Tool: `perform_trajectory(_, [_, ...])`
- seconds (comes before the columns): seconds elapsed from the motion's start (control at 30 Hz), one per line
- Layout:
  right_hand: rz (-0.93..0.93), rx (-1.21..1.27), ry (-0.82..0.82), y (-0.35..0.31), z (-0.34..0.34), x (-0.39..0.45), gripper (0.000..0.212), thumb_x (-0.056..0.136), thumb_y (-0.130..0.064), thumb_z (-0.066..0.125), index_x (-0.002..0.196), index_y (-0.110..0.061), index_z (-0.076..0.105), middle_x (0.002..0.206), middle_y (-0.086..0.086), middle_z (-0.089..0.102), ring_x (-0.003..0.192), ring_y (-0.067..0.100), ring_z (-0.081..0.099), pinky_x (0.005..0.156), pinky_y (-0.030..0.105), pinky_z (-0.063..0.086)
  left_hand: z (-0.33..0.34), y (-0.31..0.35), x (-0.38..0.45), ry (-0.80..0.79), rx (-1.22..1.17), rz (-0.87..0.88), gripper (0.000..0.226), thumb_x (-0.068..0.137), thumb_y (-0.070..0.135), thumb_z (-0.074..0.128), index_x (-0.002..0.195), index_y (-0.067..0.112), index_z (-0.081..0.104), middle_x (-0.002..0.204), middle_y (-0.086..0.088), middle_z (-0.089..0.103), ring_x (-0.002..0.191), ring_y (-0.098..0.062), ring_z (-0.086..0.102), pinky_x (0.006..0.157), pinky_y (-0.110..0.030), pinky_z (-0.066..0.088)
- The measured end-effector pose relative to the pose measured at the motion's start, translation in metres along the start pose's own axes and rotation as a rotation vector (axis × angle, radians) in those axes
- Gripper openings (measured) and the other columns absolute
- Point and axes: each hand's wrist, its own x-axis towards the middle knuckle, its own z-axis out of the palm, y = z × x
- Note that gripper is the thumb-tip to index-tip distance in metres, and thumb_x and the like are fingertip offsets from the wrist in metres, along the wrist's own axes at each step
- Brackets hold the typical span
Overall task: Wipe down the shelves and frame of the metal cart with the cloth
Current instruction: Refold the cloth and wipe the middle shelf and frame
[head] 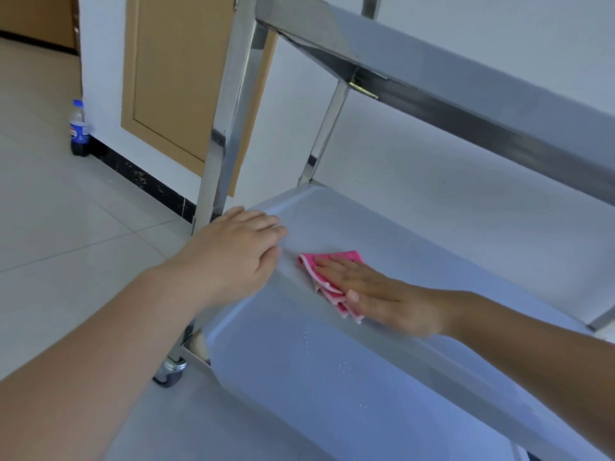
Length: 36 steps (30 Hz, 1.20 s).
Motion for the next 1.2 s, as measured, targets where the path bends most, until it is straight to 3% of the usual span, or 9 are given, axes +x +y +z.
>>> perform_trajectory(0.13, [0.001,0.057,0.008,0.007,0.0,0.002,0.046,0.101,-0.046,0.015,0.146,-0.043,0.015,0.149,-0.032,0.016,0.14,-0.004,0.01,0.114,0.029,0.009,0.007,-0.01,-0.008,-0.121,0.015,-0.032,0.048,0.096,0.038,0.018,0.141,0.028,0.032,0.151,0.009,0.028,0.139,-0.007,0.017,0.116,-0.029,0.003])
perform_trajectory(0.33, [0.102,0.106,-0.045,0.016,-0.02,0.043,0.076,0.086,-0.06,0.01,0.146,-0.018,0.029,0.124,-0.037,0.03,0.124,-0.006,0.026,0.108,0.019,0.015,0.011,-0.023,-0.018,-0.105,0.026,-0.003,0.049,0.097,0.041,0.016,0.143,0.031,0.028,0.153,0.011,0.024,0.14,-0.005,0.015,0.116,-0.027,0.001])
perform_trajectory(0.43, [0.304,0.469,0.019,0.026,-0.029,0.062,0.059,0.092,-0.061,0.029,0.131,-0.021,0.047,0.087,-0.029,0.051,0.086,0.0,0.047,0.076,0.017,0.039,0.011,-0.025,-0.022,-0.099,0.016,0.004,0.058,0.091,0.048,0.004,0.143,0.033,0.026,0.153,0.013,0.023,0.141,-0.004,0.012,0.116,-0.025,0.0])
perform_trajectory(0.57, [0.554,0.629,0.21,0.064,-0.032,0.093,0.031,0.099,-0.042,0.037,0.112,-0.024,0.059,0.078,-0.011,0.051,0.061,0.002,0.045,0.055,0.013,0.038,0.011,-0.03,-0.021,-0.075,-0.024,0.026,0.056,0.092,0.047,0.009,0.141,0.033,0.031,0.149,0.016,0.03,0.139,-0.002,0.019,0.115,-0.022,0.001])
perform_trajectory(0.73, [0.705,0.627,0.276,0.12,-0.037,0.12,0.039,0.102,-0.033,0.031,0.118,-0.006,0.055,0.088,-0.003,0.048,0.075,0.01,0.042,0.075,0.024,0.034,0.011,-0.031,-0.02,-0.017,-0.101,0.065,0.052,0.093,0.043,0.017,0.136,0.028,0.043,0.143,0.012,0.043,0.135,-0.007,0.031,0.113,-0.021,0.006])
perform_trajectory(0.83, [0.721,0.586,0.264,0.135,-0.041,0.134,0.033,0.102,-0.034,0.028,0.084,-0.022,0.053,0.078,-0.002,0.043,0.072,0.011,0.037,0.075,0.024,0.032,0.008,-0.036,-0.02,-0.011,-0.168,0.087,0.041,0.097,0.026,0.033,0.136,0.019,0.045,0.14,0.004,0.047,0.133,-0.012,0.036,0.113,-0.02,0.008])
perform_trajectory(1.03, [0.763,0.471,0.235,0.161,-0.044,0.148,0.036,0.098,-0.048,0.026,0.08,-0.031,0.051,0.103,0.008,0.047,0.094,0.022,0.041,0.1,0.038,0.032,0.009,-0.04,-0.031,0.022,-0.019,0.105,0.04,0.092,0.014,0.053,0.132,0.013,0.05,0.139,-0.004,0.048,0.132,-0.021,0.039,0.112,-0.04,0.014])
perform_trajectory(1.1, [0.77,0.453,0.233,0.16,-0.045,0.149,0.037,0.098,-0.049,0.026,0.079,-0.029,0.05,0.1,0.008,0.047,0.091,0.022,0.041,0.096,0.036,0.032,0.008,-0.041,-0.035,0.063,0.06,0.125,0.037,0.09,0.012,0.055,0.127,0.011,0.056,0.134,-0.006,0.054,0.126,-0.024,0.048,0.106,-0.047,0.027])
perform_trajectory(1.2, [0.777,0.5,0.245,0.149,-0.045,0.151,0.034,0.099,-0.042,0.029,0.075,-0.026,0.047,0.081,0.001,0.044,0.072,0.014,0.039,0.082,0.028,0.032,0.006,-0.044,-0.039,0.053,-0.017,0.104,0.04,0.094,0.021,0.041,0.132,0.016,0.05,0.139,0.002,0.047,0.132,-0.015,0.038,0.111,-0.029,0.025])
